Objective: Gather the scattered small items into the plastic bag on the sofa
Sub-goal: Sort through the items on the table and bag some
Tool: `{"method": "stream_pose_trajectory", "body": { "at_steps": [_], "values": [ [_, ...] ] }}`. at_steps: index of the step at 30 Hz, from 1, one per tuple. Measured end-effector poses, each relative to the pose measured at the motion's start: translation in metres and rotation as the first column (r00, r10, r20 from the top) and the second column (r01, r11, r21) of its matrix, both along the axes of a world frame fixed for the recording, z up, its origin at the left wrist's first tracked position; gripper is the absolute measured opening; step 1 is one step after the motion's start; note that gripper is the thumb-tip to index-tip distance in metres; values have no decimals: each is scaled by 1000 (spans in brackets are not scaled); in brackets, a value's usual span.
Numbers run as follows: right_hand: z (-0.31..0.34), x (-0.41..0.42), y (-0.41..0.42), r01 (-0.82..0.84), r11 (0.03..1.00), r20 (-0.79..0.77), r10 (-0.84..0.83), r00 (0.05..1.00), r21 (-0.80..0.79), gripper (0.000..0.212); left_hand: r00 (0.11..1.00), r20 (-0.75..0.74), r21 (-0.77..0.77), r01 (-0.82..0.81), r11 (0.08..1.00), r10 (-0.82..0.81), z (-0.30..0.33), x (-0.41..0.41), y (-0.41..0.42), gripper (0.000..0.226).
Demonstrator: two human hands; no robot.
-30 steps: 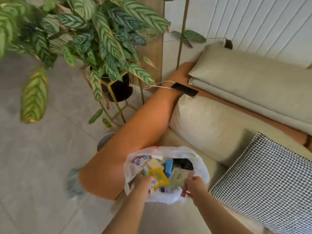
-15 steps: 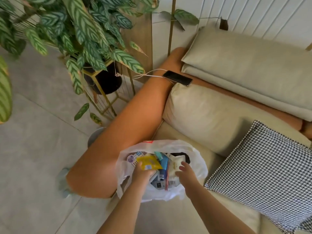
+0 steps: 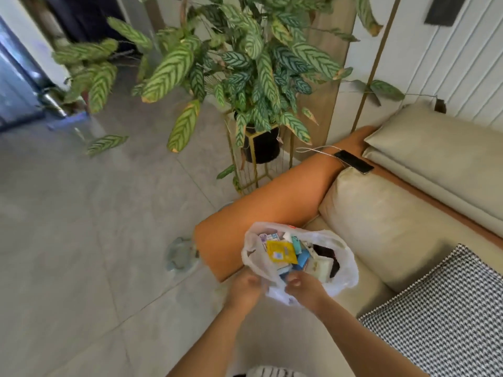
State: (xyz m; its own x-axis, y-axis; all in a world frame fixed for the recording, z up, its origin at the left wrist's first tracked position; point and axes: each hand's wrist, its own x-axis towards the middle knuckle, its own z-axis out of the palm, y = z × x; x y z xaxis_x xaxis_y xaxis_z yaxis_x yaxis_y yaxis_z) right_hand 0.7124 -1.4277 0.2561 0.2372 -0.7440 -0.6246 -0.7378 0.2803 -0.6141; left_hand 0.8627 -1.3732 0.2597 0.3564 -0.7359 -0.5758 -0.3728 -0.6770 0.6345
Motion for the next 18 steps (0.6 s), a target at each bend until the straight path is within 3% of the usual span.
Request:
{"method": "stream_pose_trajectory", "body": {
  "at_steps": [2, 3, 5, 7, 9, 18],
  "values": [
    [7, 9, 19, -152, 986, -11, 152, 988, -63, 15, 996, 41, 32, -76, 997, 75, 3, 4, 35, 24],
    [7, 14, 29, -249, 959, 14, 253, 967, -132, 23, 992, 59, 53, -115, 992, 112, 3, 6, 54, 27],
    [-4, 25, 51, -216, 961, 153, 243, 958, -171, 30, 981, 62, 59, -189, 980, 185, 5, 10, 92, 27],
    [-1, 34, 75, -562, 782, -75, 565, 822, -271, 22, 963, 80, 57, -261, 964, 256, 3, 14, 134, 26],
    [-3, 56, 100, -609, 749, -79, 612, 787, -260, 24, 938, 119, 68, -334, 940, 324, 1, 20, 176, 24],
    [-16, 133, 235, -881, 439, -107, 881, 461, -179, 21, 755, 218, 131, -651, 748, 619, -5, 42, 343, 24]
  ]
}}
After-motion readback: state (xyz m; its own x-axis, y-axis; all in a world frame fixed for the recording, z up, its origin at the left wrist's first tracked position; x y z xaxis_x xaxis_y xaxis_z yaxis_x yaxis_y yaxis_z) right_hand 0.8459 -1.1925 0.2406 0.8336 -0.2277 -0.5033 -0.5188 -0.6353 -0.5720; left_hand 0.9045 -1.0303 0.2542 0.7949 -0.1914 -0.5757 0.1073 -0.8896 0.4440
